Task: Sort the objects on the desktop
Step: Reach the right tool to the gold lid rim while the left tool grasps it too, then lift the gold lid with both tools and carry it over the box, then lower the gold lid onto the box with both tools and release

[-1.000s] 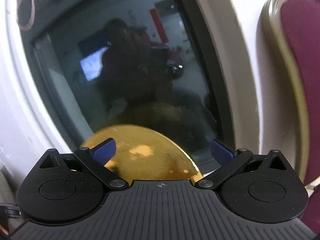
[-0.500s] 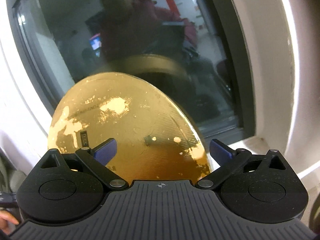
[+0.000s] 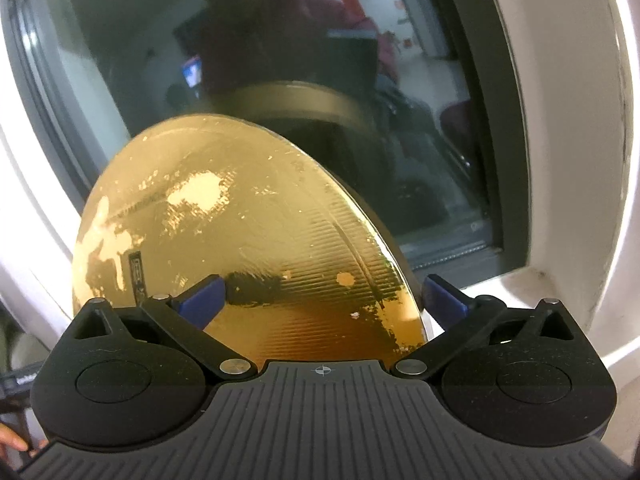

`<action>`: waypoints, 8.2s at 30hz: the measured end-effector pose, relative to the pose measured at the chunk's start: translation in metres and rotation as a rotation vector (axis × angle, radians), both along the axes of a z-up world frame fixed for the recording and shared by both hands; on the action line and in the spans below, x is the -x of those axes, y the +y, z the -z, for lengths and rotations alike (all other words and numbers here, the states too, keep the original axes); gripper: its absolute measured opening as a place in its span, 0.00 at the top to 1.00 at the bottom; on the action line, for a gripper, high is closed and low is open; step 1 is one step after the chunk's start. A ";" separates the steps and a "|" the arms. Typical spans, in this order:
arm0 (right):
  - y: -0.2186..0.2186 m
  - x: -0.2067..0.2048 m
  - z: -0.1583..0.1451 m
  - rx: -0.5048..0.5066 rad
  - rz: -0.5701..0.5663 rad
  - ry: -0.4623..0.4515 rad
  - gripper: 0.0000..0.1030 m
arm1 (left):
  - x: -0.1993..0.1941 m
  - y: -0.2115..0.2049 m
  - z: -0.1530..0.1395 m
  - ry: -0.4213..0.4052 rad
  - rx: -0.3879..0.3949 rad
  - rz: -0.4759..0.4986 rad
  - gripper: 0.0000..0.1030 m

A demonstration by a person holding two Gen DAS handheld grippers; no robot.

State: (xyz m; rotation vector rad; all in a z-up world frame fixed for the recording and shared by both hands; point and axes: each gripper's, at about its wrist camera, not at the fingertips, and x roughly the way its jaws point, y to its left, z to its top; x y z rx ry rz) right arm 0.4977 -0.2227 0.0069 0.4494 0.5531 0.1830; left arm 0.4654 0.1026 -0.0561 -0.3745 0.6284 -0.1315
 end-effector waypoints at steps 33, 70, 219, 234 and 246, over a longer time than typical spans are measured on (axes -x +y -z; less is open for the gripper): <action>0.004 0.404 -0.171 0.427 -0.006 0.021 0.06 | 0.326 -0.070 -0.109 0.100 -0.006 0.029 0.03; -0.108 0.587 -0.115 0.326 0.327 0.310 0.10 | 0.410 -0.179 -0.074 0.230 -0.128 0.334 0.03; 0.088 0.405 -0.073 0.151 -0.171 0.372 0.00 | 0.306 0.041 -0.036 0.380 -0.359 -0.402 0.06; 0.128 0.326 -0.048 0.326 -0.215 0.297 0.21 | 0.281 0.028 -0.032 0.319 -0.469 -0.381 0.04; 0.130 0.268 -0.050 0.370 -0.164 0.271 0.19 | 0.273 0.023 -0.036 0.346 -0.493 -0.341 0.05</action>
